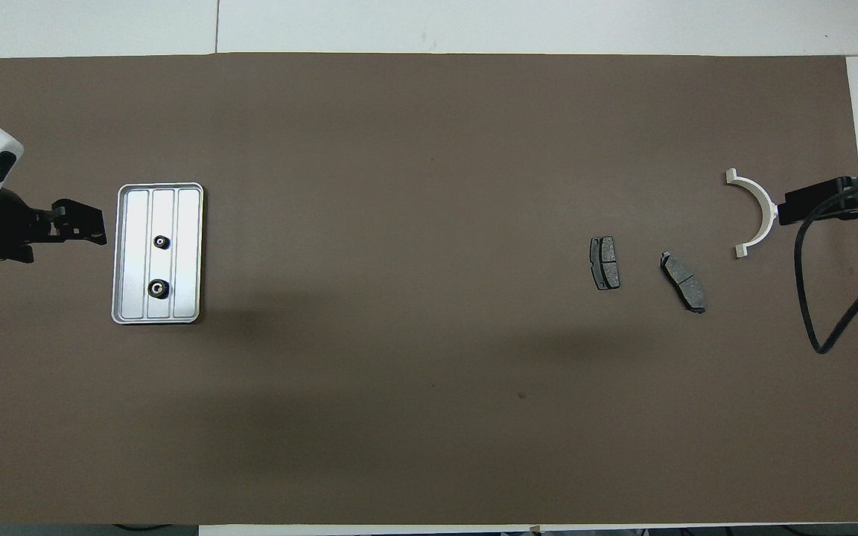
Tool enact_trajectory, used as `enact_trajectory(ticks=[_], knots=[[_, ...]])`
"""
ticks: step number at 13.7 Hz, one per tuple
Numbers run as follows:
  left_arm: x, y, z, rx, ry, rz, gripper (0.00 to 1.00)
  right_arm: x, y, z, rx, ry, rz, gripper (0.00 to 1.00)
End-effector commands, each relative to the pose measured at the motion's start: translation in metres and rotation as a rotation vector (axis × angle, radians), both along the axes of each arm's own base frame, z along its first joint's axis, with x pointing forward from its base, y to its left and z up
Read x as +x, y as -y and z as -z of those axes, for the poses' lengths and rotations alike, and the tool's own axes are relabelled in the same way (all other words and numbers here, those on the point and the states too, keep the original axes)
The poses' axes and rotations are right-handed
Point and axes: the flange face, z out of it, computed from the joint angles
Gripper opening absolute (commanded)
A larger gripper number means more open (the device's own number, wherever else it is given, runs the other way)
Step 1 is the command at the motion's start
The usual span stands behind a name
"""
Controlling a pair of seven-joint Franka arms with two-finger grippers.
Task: Pick bearing gear from pile to tray
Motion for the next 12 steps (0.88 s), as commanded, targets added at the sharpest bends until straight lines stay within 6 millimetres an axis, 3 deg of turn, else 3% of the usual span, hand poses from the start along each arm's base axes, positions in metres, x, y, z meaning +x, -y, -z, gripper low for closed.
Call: enact_trajectory(ticks=[1, 5, 7, 12], knots=[[-0.012, -0.001, -0.005, 0.001, -0.01, 0.003, 1.0, -0.005, 0.001, -0.001, 0.019, -0.008, -0.02, 1.0], [-0.002, 0.016, -0.007, -0.001, 0.029, 0.043, 1.0, -0.005, 0.004, -0.001, 0.019, -0.008, -0.018, 1.0], [0.025, 0.02, -0.018, 0.0, 0.033, 0.05, 1.0, -0.005, 0.007, -0.001, 0.01, -0.006, -0.013, 1.0], [0.015, 0.025, -0.021, -0.001, 0.014, 0.116, 1.0, -0.005, 0.006, -0.001, 0.008, -0.007, -0.013, 1.0]])
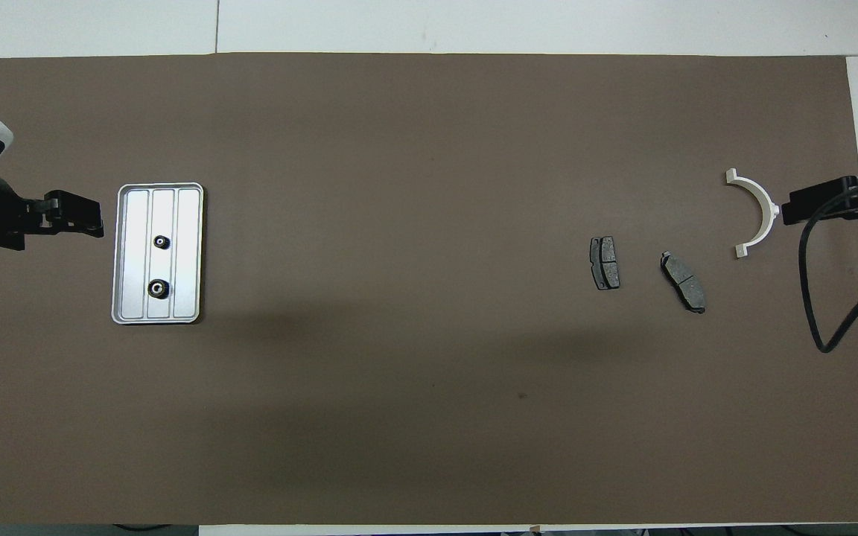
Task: Pick bearing gear from pile to tray
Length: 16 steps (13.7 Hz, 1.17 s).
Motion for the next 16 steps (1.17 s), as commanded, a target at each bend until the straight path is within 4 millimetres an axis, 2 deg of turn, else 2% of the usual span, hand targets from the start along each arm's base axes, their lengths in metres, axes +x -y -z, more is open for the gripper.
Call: enact_trajectory(ticks=[1, 7, 16], knots=[[-0.007, 0.001, -0.008, 0.003, -0.016, 0.024, 1.0, -0.005, 0.003, -0.001, 0.008, -0.006, -0.019, 1.0], [-0.007, 0.002, -0.009, 0.002, -0.005, 0.025, 1.0, -0.005, 0.004, -0.001, 0.008, -0.006, -0.019, 1.0], [-0.022, -0.002, -0.041, 0.007, 0.005, 0.02, 1.0, -0.006, 0.004, 0.0, 0.009, -0.012, -0.019, 1.0]])
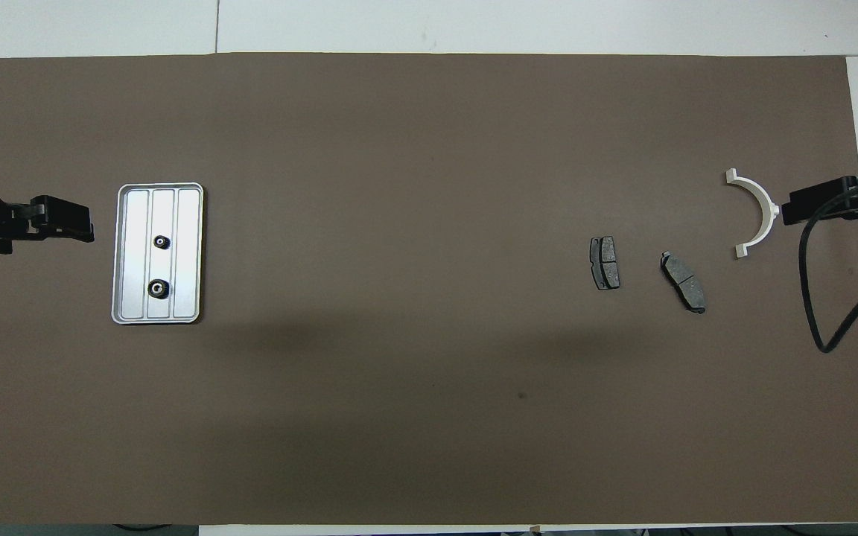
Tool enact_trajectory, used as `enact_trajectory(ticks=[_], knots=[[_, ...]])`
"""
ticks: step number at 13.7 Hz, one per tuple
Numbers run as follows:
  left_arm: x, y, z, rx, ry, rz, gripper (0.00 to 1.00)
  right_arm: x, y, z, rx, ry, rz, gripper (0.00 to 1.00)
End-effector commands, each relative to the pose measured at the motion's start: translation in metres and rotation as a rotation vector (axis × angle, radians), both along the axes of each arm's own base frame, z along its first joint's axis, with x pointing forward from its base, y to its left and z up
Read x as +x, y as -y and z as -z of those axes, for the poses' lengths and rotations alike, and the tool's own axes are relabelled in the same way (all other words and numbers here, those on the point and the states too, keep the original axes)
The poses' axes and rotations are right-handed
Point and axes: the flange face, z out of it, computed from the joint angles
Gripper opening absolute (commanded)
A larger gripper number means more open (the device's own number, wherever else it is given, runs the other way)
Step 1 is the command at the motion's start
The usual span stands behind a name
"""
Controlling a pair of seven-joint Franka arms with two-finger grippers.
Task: Pick bearing gear from pile to tray
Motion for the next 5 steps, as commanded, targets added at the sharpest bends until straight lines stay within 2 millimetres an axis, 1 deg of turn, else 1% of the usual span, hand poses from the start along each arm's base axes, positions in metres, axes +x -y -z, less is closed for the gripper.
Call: enact_trajectory(ticks=[1, 5], knots=[[-0.0056, -0.0014, -0.0128, 0.007, -0.012, 0.011, 1.0, -0.0056, 0.0035, -0.0004, 0.009, -0.01, -0.019, 1.0], [-0.0066, -0.0014, -0.0143, 0.007, -0.01, 0.013, 1.0, -0.0056, 0.0035, -0.0005, 0.009, -0.01, -0.019, 1.0]])
